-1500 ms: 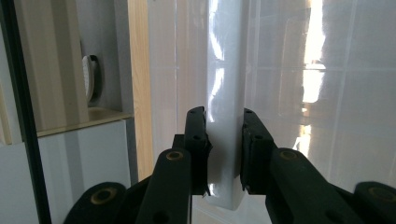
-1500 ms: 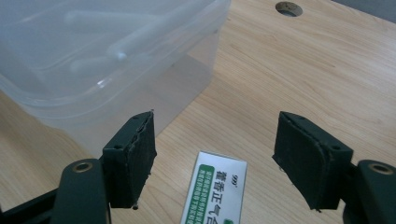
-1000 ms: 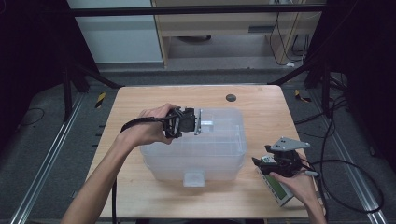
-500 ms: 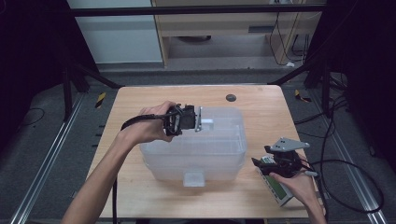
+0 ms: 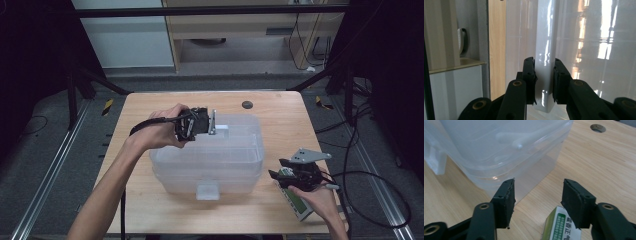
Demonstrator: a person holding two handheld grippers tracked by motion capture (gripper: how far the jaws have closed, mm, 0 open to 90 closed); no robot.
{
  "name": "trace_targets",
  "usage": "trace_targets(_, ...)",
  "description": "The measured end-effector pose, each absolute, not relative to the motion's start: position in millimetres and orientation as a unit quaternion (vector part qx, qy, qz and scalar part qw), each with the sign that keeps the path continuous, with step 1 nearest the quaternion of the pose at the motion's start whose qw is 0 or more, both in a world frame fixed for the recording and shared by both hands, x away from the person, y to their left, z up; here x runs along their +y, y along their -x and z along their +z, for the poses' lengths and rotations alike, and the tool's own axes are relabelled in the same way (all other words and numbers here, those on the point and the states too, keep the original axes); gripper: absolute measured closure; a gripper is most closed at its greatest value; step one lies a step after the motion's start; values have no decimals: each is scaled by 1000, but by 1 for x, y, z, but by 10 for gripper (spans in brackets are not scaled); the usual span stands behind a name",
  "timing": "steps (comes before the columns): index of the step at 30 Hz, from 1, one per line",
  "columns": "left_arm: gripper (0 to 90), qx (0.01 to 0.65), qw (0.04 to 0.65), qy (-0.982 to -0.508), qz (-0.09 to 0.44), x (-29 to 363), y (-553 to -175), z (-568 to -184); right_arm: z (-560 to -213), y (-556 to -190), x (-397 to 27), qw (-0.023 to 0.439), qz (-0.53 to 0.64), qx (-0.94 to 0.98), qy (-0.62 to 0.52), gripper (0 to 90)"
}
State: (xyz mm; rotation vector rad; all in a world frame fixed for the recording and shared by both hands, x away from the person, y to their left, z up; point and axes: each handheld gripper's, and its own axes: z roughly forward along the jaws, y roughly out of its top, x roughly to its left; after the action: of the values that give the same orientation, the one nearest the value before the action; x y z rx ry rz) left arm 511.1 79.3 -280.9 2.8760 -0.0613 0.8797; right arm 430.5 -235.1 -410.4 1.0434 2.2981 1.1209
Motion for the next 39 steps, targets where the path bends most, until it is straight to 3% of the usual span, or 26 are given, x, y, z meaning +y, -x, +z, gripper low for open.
trace_targets(17, 754, -19, 70, -957, 281, 80, -516, -277, -412, -425, -229, 132, 411, 827, -360, 748)
trace_targets(27, 753, -16, 74, -958, 277, 80, -519, -275, -411, -423, -222, 122, 409, 836, -344, 889)
trace_targets(39, 751, -14, 74, -959, 274, 80, -522, -272, -412, -423, -215, 112, 415, 836, -341, 900)
